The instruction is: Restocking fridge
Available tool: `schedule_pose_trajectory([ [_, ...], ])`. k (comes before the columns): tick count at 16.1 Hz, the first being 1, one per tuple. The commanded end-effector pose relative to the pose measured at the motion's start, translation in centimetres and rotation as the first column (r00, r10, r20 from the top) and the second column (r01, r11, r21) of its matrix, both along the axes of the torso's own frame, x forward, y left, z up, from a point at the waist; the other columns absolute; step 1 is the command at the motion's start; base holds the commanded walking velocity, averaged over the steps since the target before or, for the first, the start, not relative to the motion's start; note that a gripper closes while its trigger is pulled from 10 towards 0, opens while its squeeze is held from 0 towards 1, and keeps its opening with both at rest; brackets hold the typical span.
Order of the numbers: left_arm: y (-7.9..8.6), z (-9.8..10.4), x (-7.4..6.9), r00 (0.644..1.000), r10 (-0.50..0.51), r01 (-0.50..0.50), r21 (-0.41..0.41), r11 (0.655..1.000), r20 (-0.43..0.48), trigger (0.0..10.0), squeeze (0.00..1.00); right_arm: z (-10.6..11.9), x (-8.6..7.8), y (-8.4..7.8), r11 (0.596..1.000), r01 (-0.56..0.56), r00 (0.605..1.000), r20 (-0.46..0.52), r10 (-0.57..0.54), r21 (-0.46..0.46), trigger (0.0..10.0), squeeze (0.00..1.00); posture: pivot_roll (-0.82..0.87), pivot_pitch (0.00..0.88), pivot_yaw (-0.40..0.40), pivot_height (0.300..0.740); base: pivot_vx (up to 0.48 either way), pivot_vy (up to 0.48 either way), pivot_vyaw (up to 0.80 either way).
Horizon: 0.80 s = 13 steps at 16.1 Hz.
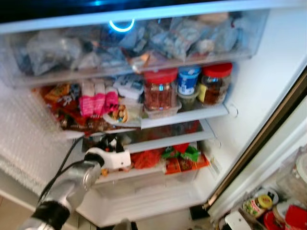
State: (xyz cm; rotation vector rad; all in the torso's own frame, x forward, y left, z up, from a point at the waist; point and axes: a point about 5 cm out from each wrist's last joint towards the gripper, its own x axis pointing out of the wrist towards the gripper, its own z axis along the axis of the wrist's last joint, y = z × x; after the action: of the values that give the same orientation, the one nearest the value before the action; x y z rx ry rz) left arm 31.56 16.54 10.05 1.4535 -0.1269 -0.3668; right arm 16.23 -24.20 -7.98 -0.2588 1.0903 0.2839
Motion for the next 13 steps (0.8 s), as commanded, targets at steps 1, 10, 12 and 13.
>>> schedule_pose_trajectory([
  [1, -0.8, 1.1, -0.3, 1.000, -0.023, 0.023, -0.009, 1.000, 0.015, 10.0, 0.00, -0.5, -0.6, 1.0, 0.999, 0.005, 1.000, -0.023, -0.005, 0.042, 10.0, 0.00, -0.01, 0.072, 0.023, 0.663, 0.000, 0.000, 0.00],
  [10, 0.3, -5.1, -0.7, 0.990, 0.043, -0.049, -0.042, 0.998, -0.132, 10.0, 0.00, -0.6, -0.5, 1.4, 0.998, 0.036, 0.999, -0.014, -0.035, 0.042, 10.0, 0.00, -0.03, 0.062, 0.039, 0.663, 0.000, 0.000, 0.00],
  [12, -0.1, -5.1, -0.1, 0.996, 0.021, -0.022, -0.012, 1.000, -0.088, 10.0, 0.00, -0.6, -0.6, 1.3, 0.998, 0.041, 0.999, -0.012, -0.041, 0.043, 10.0, 0.00, -0.04, 0.074, 0.038, 0.663, 0.000, 0.000, 0.00],
  [13, -0.3, -4.7, 0.3, 0.998, 0.008, -0.008, -0.002, 1.000, -0.060, 10.0, 0.00, -0.6, -0.6, 1.2, 0.998, 0.044, 0.999, -0.012, -0.044, 0.043, 10.0, 0.00, -0.04, 0.084, 0.038, 0.663, 0.000, 0.000, 0.00],
])
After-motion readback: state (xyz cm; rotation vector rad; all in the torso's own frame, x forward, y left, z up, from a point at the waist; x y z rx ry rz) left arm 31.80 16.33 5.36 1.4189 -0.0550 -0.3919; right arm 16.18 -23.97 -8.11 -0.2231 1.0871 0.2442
